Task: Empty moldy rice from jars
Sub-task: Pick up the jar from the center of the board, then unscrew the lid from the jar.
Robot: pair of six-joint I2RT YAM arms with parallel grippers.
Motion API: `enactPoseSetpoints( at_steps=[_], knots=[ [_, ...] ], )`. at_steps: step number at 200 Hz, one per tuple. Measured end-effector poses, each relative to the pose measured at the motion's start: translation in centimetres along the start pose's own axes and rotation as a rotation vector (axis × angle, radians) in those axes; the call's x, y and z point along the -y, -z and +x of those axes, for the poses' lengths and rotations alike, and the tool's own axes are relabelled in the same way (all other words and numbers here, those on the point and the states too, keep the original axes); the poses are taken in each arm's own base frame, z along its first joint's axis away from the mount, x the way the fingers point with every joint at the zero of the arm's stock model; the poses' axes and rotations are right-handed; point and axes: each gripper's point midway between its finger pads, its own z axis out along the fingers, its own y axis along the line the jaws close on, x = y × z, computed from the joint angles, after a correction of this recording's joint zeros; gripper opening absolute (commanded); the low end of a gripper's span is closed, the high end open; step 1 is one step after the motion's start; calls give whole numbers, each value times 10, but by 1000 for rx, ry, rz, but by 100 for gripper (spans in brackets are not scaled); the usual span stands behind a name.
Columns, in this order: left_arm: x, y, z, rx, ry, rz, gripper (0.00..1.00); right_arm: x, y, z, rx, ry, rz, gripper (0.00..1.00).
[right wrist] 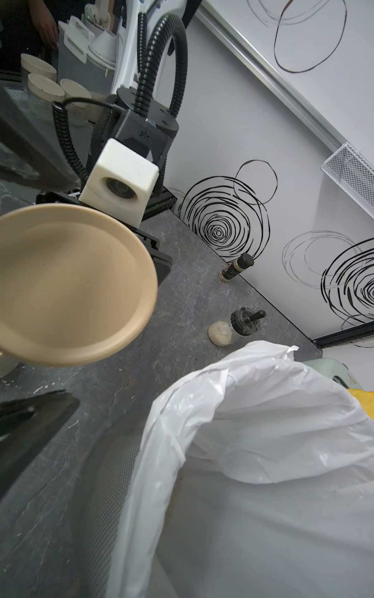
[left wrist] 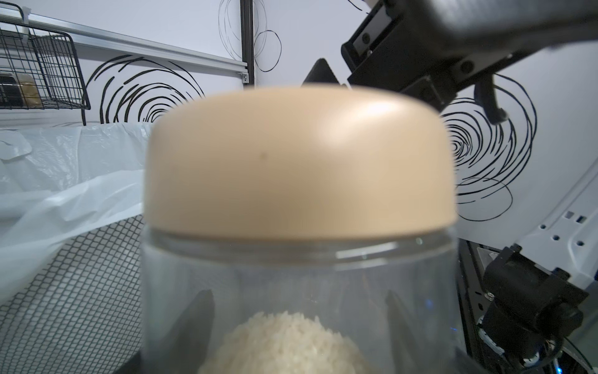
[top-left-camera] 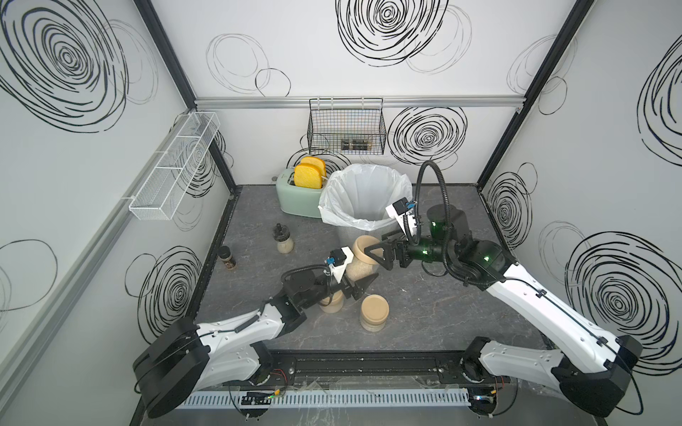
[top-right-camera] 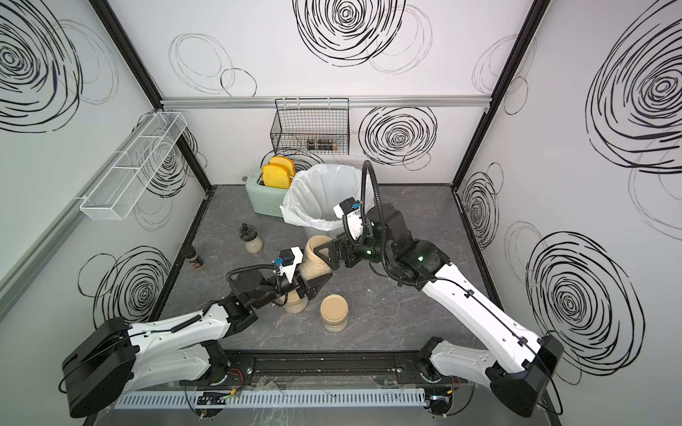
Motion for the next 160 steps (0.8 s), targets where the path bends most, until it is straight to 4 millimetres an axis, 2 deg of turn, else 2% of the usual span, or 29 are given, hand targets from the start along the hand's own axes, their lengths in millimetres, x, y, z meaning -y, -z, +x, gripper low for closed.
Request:
enactPoseSetpoints(
  at_steps=[74,99,160],
  knots=[
    [-1,0,-2,9,-8,-15,59,-5,-21,-3,-2,70,82,100],
    [0,0,-2,9,-8,-13,59,-6,-23,-5,4,91,104,93],
    [0,-1,-2,6,-8,-13,58,-4,-25,-3,-3,113,129,88]
  ],
)
